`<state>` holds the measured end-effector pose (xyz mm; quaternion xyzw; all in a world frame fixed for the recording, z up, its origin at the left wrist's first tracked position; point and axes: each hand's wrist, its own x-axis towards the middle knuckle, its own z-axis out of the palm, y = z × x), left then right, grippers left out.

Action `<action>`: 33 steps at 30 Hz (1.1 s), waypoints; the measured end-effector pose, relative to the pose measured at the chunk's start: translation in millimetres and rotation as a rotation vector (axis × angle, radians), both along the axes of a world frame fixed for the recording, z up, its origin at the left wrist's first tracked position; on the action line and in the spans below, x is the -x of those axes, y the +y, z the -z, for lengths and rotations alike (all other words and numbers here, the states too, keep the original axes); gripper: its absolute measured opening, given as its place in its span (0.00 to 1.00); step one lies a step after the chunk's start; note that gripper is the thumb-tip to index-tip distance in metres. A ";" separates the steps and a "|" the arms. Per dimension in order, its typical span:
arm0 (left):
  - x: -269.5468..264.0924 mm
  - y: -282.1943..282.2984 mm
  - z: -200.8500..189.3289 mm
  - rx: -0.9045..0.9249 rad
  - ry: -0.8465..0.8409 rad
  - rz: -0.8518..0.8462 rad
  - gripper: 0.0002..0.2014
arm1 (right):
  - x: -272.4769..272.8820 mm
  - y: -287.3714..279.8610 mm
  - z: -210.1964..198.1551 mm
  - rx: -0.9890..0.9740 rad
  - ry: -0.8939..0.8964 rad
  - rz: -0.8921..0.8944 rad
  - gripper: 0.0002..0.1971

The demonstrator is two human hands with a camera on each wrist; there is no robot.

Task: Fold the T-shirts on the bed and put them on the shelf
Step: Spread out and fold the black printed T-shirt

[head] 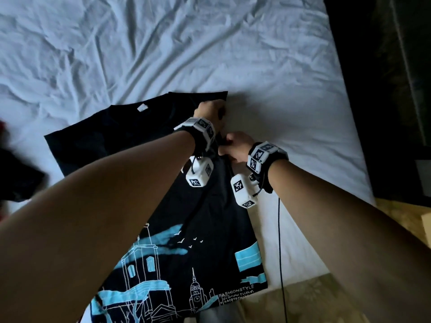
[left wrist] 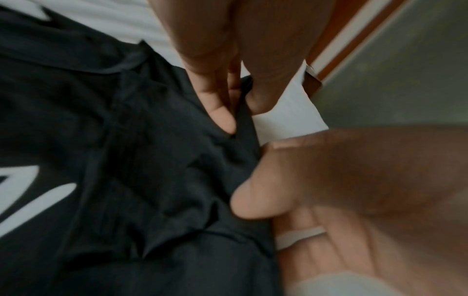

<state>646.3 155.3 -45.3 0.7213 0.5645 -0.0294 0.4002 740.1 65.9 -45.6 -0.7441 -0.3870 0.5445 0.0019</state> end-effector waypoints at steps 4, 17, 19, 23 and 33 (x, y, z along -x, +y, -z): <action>36.4 2.0 -16.6 0.014 -0.082 -0.187 0.15 | 33.1 6.6 -22.6 -0.031 0.008 -0.099 0.14; 141.4 8.3 -9.7 0.090 -0.124 -0.614 0.20 | 118.9 18.9 -29.6 -0.103 -0.064 -0.362 0.07; 151.3 9.8 -2.9 0.132 -0.128 -0.658 0.21 | 126.0 22.4 -20.9 -0.093 -0.056 -0.367 0.05; 163.5 10.9 10.3 0.177 -0.136 -0.660 0.21 | 134.7 29.1 -5.9 -0.077 -0.041 -0.346 0.02; 167.7 -20.2 3.6 0.119 -0.072 -0.705 0.18 | 120.3 3.1 14.9 0.002 0.165 -0.014 0.06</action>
